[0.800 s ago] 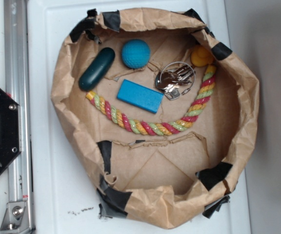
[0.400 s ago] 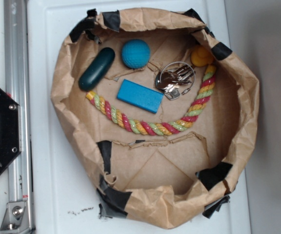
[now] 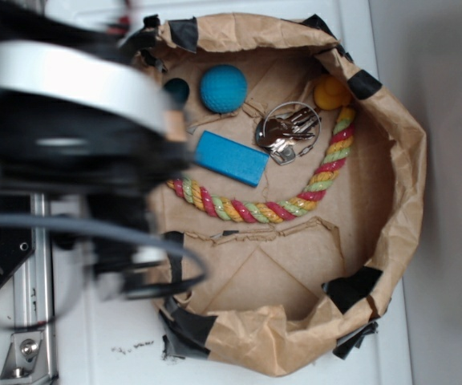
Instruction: Grab the blue block.
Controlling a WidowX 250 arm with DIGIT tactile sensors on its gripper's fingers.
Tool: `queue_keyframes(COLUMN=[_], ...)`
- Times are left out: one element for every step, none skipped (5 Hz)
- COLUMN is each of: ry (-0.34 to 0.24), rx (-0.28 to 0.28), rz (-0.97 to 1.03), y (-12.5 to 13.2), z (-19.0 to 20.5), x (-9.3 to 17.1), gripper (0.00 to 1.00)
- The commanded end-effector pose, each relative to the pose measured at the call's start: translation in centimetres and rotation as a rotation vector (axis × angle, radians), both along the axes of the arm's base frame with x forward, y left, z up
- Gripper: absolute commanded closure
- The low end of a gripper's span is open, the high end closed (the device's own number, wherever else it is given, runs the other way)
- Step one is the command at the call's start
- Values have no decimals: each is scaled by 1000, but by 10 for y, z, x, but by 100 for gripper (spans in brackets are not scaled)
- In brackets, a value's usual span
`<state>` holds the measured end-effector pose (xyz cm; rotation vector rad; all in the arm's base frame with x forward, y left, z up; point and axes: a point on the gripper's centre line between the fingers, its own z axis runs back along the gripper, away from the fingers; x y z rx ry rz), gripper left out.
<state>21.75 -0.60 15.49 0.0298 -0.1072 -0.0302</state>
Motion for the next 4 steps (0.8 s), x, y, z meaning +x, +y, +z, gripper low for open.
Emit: queue_keyframes(ry=[12,34,75,77], rx=[58,96,121,100], rz=[-48,-153,-194,-208], y=[35,43,53,47], z=[-60,-81,-105,-122], x=[38,34,35,50], gripper=[0,0,0,0])
